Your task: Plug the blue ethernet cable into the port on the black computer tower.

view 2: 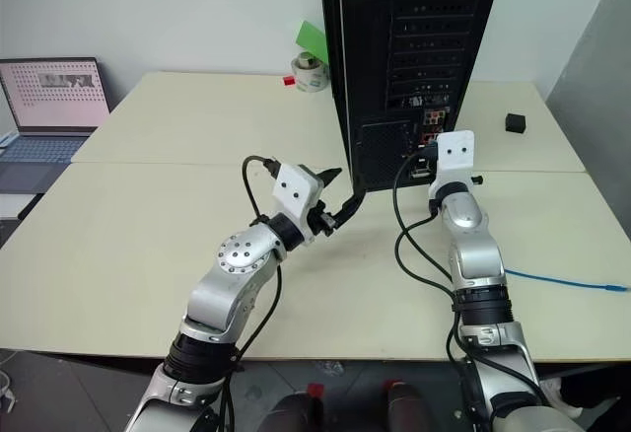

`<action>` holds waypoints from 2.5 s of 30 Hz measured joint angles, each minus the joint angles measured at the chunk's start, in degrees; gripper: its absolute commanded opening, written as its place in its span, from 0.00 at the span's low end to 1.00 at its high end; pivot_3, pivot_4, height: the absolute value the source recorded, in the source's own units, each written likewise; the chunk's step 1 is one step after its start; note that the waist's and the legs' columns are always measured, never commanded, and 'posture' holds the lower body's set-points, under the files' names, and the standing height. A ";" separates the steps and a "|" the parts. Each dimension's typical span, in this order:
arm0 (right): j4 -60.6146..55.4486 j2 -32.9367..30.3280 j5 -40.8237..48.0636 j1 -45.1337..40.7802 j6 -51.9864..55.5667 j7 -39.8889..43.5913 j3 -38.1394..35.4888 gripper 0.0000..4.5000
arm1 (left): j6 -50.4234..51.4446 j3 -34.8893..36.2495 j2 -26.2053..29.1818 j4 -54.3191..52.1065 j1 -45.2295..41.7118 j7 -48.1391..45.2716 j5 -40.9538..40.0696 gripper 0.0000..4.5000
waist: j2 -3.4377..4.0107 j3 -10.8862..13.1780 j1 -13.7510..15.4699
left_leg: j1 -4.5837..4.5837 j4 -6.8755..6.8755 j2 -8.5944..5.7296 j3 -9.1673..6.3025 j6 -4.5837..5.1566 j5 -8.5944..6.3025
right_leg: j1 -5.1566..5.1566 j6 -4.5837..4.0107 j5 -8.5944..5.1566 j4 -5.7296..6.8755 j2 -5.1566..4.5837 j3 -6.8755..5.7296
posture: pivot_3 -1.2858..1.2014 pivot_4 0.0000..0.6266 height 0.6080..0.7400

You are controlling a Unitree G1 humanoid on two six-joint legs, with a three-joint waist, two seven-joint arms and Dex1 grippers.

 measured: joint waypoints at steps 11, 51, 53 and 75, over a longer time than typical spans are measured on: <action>-0.01 0.49 1.04 -0.14 0.33 0.92 -0.02 0.00 | 0.30 0.00 0.10 -1.46 0.52 -2.30 -1.38 0.71 | 0.00 0.00 -0.04 | 0.00 0.00 0.01 -0.01 0.00 0.00 | 0.00 0.00 0.00 0.00 0.01 0.00 | 0.52 0.24 1.00; -1.60 3.40 2.22 -1.75 4.31 -1.07 -1.77 0.00 | 0.20 -0.17 0.15 -1.46 0.84 -2.52 -0.32 0.71 | 0.01 0.00 -0.40 | -0.01 -0.02 0.01 0.01 0.01 0.00 | -0.02 0.00 0.00 -0.01 0.01 0.03 | 0.52 0.24 1.00; -1.60 3.34 1.90 -1.75 4.31 -1.10 -1.78 0.00 | 0.19 -0.19 0.15 -1.46 0.84 -2.55 -0.27 0.71 | 0.01 0.00 -0.40 | -0.01 -0.02 0.01 0.01 0.01 0.00 | -0.02 0.00 0.00 -0.01 0.01 0.03 | 0.52 0.24 1.00; -0.02 4.92 -2.34 -3.03 4.18 -5.60 -0.56 0.00 | 0.07 -0.96 0.17 -1.44 0.84 -2.38 -0.05 0.71 | 0.01 0.00 -0.39 | -0.02 -0.02 0.00 0.00 0.01 0.00 | -0.02 0.00 0.00 -0.01 0.01 0.02 | 0.52 0.24 1.00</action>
